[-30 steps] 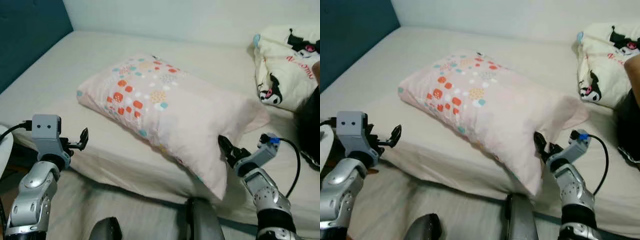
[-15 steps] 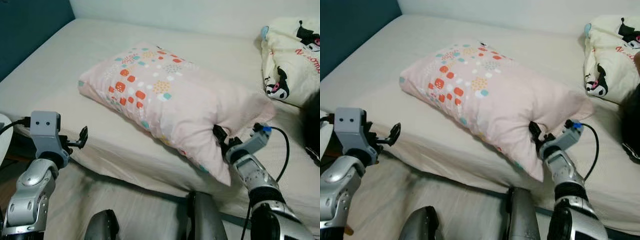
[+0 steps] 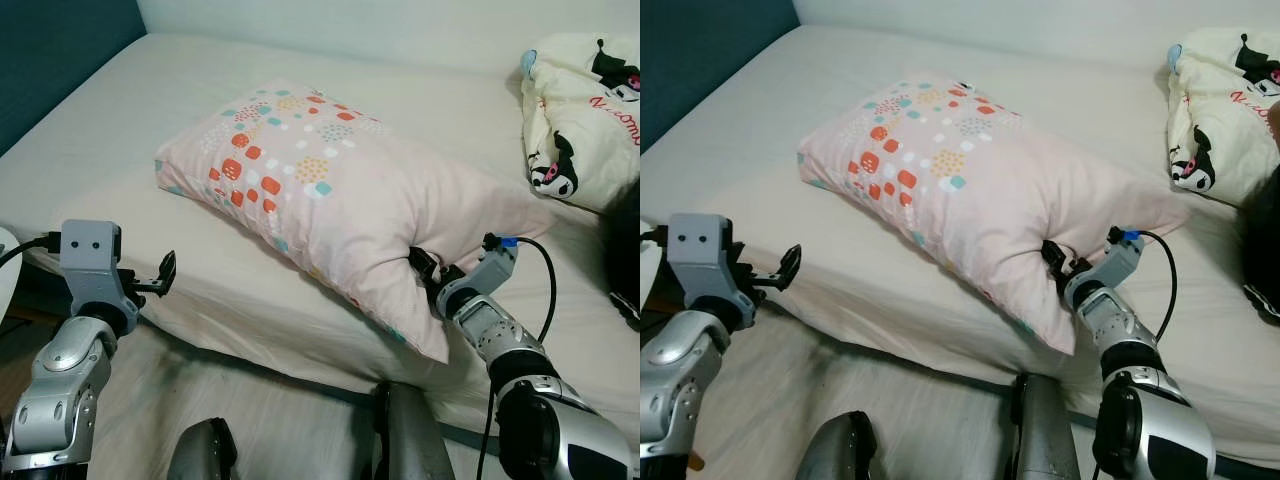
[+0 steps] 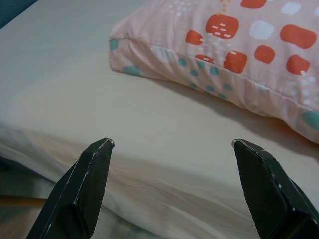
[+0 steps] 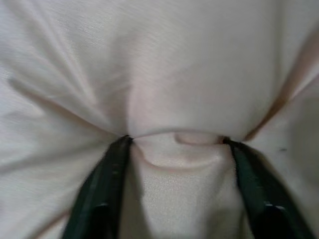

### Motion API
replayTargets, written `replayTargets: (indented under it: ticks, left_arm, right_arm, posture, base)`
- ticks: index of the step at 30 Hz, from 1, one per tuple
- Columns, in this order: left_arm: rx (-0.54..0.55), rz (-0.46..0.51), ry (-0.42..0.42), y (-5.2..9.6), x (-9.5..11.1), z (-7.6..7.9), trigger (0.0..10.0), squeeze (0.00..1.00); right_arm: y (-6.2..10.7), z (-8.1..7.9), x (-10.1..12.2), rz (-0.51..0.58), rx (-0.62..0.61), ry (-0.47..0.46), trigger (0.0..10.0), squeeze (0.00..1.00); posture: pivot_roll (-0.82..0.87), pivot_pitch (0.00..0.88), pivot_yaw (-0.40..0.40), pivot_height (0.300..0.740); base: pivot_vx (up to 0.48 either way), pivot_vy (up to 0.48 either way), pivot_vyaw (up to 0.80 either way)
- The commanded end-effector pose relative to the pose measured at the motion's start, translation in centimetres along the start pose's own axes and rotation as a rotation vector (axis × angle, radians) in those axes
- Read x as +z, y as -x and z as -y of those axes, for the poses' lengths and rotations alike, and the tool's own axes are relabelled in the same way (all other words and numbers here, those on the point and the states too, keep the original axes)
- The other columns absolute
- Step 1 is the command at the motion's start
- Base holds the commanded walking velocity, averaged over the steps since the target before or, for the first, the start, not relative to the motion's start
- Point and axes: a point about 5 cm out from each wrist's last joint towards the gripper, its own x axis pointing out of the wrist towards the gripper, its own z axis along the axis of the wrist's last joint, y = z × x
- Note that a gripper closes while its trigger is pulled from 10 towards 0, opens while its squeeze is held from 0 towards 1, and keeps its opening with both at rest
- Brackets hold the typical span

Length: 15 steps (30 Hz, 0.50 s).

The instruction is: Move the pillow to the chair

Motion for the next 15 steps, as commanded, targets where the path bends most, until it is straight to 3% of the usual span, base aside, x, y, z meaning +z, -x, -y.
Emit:
replayTargets:
  ticks: [1,7,15]
  left_arm:
    - [0.0,-0.019,-0.003,0.0,-0.1,-0.3,10.0,0.0]
    - [-0.012,-0.022,0.004,-0.3,-0.2,0.0,10.0,0.0]
    - [-0.038,-0.027,0.025,-0.6,-0.8,1.1,10.0,0.0]
  right_arm:
    - [-0.4,-0.8,-1.3,-0.048,0.036,-0.03,0.0,0.0]
    - [-0.7,-1.7,-0.8,-0.035,0.082,-0.026,0.0,0.0]
    - [-0.3,-1.0,-0.1,-0.05,0.068,0.108,0.0,0.0]
  posture:
    - [0.09,0.241,0.037,0.465]
    - [0.08,0.232,0.037,0.465]
    - [0.05,0.206,0.02,0.465]
  base:
    - [0.0,0.0,0.0]
    - [0.0,0.0,0.0]
    - [0.0,0.0,0.0]
